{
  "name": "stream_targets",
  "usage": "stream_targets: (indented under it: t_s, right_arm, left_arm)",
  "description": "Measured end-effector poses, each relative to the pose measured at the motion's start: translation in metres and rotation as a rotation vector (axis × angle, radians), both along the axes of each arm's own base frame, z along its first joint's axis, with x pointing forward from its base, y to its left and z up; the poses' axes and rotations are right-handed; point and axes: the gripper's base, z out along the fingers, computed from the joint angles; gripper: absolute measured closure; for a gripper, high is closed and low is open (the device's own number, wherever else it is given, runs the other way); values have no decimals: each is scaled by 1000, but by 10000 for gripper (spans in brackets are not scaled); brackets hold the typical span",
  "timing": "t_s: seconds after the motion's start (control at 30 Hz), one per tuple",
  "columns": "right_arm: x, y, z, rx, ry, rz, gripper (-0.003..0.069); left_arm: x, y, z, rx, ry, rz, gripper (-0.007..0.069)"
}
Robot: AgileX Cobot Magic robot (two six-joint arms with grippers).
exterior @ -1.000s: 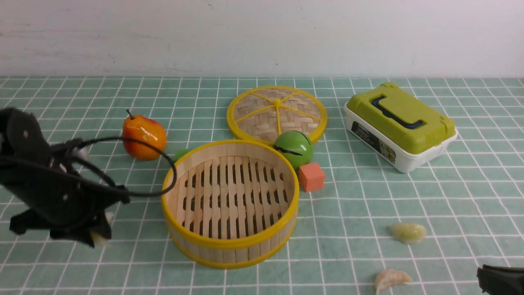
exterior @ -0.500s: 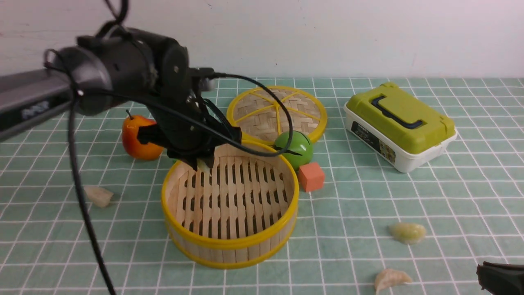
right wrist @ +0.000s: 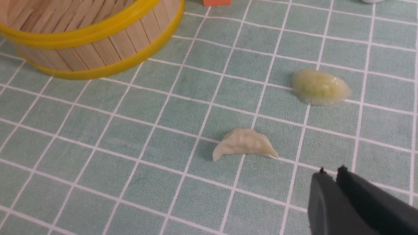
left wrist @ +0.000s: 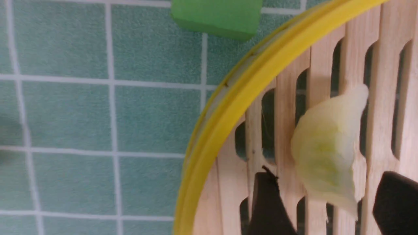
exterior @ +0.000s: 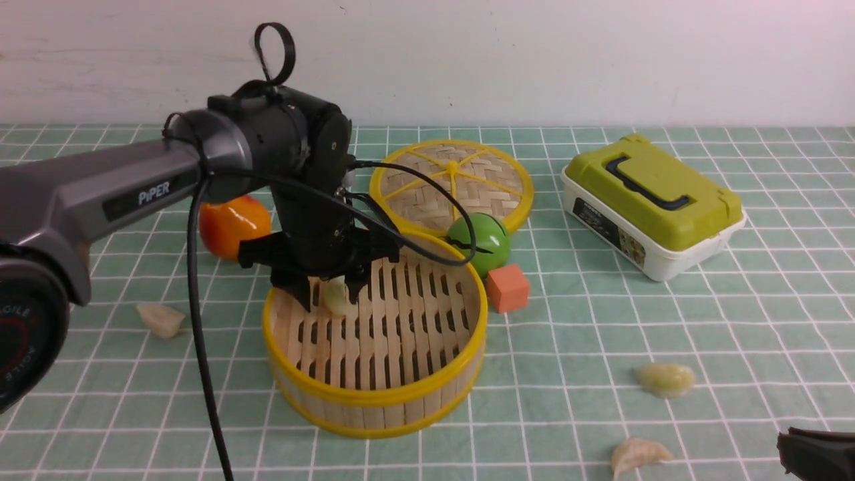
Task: Put the dumplings into the steamer on the table with the blue tablecloth.
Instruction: 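Place the dumpling into the bamboo steamer basket with the left gripper, then reach for and grasp a dumpling on the table with the left gripper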
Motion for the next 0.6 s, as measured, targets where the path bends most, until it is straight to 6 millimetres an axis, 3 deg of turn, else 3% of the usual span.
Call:
stream_targets:
  t_s: [0.1,0.13,0.23,0.3,0.4,0.5,0.6]
  right_arm:
    - [0,0,0,0,0,0,606]
    - [0,0,0,0,0,0,606]
    - [0,0,0,0,0,0,602]
    - [0,0,0,0,0,0,600]
    - [0,0,0,0,0,0,596]
    - [0,0,0,0,0,0,596]
    - [0,0,0,0,-1,0,595]
  left_arm:
    - [-10,14,40,50,-59,-29,194]
    - [-11,14,43,49,-63,-30,195]
    - [-20,48,91,56,-157,18,214]
    - [-21,72,99,42,-169,79,224]
    - [-20,106,84,0,-124,192,235]
    - [-23,132,43,-24,-48,294,238]
    - [-26,145,13,-39,-28,347,238]
